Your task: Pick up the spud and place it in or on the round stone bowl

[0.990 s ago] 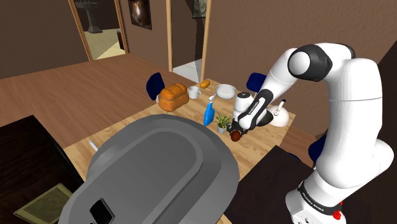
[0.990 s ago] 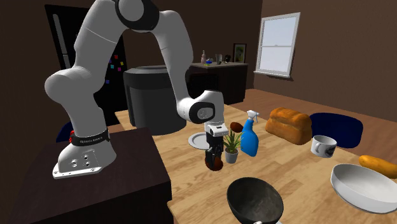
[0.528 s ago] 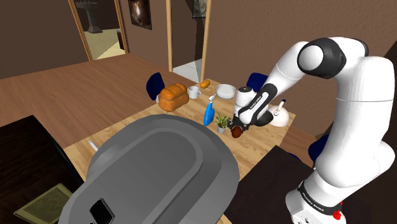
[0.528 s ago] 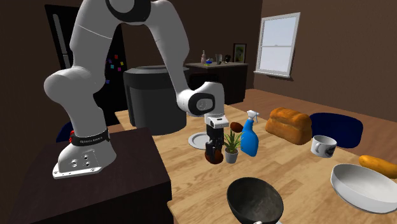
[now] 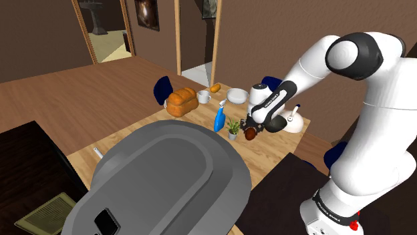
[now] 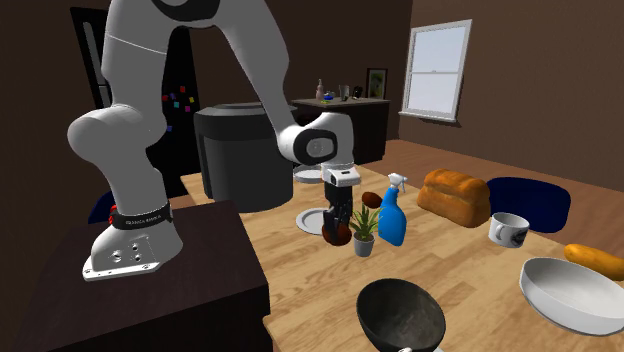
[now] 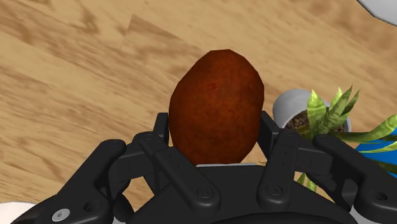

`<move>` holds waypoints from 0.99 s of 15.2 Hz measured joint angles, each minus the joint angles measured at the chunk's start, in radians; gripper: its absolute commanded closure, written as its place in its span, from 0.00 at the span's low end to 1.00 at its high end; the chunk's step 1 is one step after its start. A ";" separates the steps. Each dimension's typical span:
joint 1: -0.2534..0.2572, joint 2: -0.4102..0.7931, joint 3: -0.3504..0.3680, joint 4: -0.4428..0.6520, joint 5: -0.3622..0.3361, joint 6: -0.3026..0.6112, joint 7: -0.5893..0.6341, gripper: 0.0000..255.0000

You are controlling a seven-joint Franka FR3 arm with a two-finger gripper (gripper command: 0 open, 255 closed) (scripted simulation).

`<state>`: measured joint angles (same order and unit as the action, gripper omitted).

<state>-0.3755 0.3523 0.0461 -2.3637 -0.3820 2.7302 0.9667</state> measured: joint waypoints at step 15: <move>-0.029 -0.193 0.053 -0.016 0.107 -0.173 -0.096 1.00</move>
<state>-0.4047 0.1588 0.0991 -2.3794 -0.2753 2.5577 0.8710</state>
